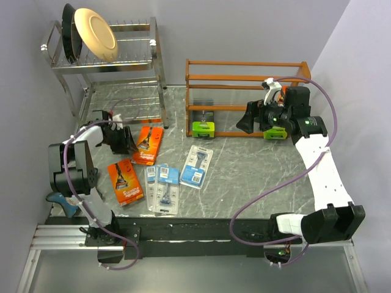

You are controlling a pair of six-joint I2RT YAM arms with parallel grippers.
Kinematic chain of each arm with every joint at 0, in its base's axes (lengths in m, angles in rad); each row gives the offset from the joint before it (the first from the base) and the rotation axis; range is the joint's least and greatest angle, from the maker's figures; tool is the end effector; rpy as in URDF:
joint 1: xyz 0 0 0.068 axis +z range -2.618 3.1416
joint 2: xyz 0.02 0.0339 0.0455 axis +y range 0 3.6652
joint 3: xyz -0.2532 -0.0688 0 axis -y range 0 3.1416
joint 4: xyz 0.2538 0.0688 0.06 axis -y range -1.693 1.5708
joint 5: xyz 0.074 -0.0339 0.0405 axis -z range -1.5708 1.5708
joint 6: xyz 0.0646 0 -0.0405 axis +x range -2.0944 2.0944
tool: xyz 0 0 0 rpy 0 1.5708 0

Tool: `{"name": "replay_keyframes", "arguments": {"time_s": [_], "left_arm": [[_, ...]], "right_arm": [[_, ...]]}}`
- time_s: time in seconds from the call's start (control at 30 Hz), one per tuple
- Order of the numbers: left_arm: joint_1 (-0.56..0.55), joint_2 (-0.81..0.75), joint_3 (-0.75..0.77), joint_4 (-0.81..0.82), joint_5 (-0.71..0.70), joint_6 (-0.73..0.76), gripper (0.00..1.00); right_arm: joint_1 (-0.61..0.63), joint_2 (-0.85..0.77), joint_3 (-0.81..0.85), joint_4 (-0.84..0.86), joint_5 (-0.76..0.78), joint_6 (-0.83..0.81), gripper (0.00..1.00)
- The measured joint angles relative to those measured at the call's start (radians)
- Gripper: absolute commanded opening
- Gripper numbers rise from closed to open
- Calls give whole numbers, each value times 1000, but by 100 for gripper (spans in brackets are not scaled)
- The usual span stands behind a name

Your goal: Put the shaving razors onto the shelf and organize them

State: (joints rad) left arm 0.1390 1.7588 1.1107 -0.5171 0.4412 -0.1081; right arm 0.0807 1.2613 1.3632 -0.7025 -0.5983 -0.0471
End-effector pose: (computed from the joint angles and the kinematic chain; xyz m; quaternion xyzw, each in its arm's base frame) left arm 0.3585 0.0223 0.1352 -0.0740 0.9539 -0.2113 0.1998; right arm 0.2905 0.0600 0.3682 -0.1911 0.8348 0.2682 0.4411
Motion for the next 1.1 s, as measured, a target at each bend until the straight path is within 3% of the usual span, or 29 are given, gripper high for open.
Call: {"name": "replay_keyframes", "arguments": {"time_s": [0.53, 0.93, 1.1], "left_arm": [[6, -81, -184, 2, 97, -51, 51], [13, -87, -206, 31, 138, -118, 22], [65, -76, -208, 41, 217, -151, 12]], "right_arm": [[2, -26, -19, -20, 13, -21, 100], [3, -26, -28, -12, 0, -7, 100], [56, -18, -30, 12, -47, 3, 100]]}}
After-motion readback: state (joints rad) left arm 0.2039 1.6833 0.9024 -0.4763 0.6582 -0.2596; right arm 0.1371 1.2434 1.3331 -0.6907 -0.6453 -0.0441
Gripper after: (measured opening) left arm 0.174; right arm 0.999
